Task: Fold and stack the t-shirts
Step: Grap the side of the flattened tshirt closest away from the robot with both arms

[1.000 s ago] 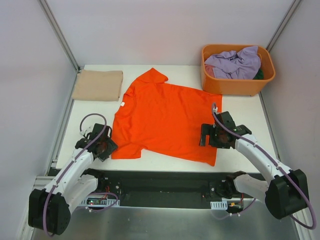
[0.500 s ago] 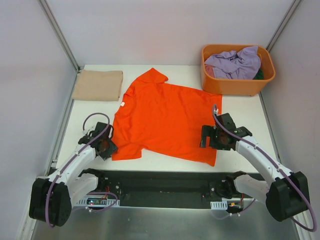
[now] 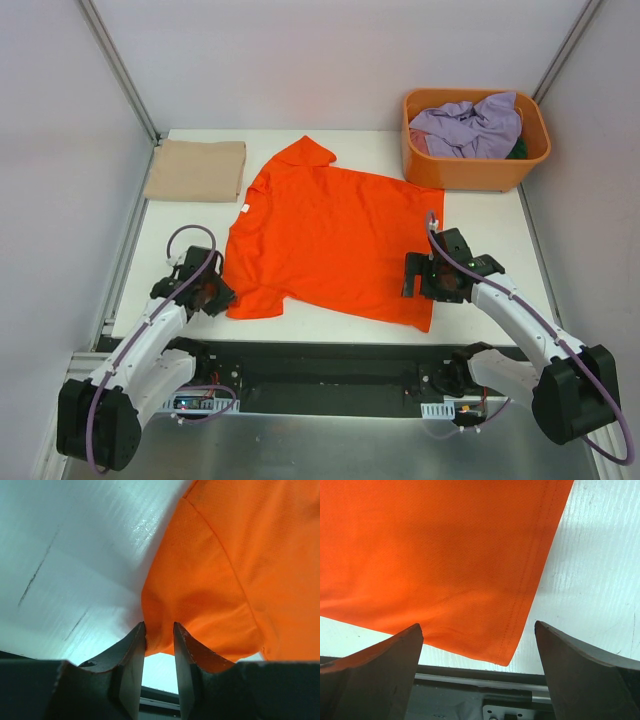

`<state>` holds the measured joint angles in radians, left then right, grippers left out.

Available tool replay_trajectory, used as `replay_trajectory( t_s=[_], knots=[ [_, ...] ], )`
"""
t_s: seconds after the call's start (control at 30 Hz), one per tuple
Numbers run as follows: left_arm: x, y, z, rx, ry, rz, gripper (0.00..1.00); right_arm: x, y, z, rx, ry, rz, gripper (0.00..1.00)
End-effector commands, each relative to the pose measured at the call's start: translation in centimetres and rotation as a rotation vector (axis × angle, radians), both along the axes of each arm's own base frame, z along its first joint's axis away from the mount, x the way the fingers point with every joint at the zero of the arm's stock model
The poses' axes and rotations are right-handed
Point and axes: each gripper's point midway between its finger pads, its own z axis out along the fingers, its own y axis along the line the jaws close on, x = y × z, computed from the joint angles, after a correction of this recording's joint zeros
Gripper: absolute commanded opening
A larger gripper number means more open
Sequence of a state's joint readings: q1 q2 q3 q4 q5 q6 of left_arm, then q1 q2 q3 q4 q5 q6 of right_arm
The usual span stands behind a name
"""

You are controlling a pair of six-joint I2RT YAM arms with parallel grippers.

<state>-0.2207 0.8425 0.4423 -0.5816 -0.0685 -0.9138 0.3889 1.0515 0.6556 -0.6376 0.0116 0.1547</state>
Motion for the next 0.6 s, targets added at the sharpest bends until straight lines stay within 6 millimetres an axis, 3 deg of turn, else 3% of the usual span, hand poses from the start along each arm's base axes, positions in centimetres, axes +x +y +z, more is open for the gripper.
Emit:
replay_trajectory(
  t_s=[0.0, 0.17, 0.57],
  knots=[
    [-1.0, -0.8, 0.1, -0.049, 0.015, -0.038, 0.3, -0.4, -0.3, 0.2, -0.005, -0.002, -0.021, 0.96],
    [-2.3, -1.1, -0.4, -0.083, 0.031, -0.04, 0.38, -0.7, -0.5, 0.3, -0.013, -0.001, -0.021, 0.96],
    [-3.9, -3.2, -0.8, -0.206, 0.059, -0.087, 0.38, -0.7, -0.4, 0.3, -0.009, -0.005, -0.008, 0.96]
  ],
)
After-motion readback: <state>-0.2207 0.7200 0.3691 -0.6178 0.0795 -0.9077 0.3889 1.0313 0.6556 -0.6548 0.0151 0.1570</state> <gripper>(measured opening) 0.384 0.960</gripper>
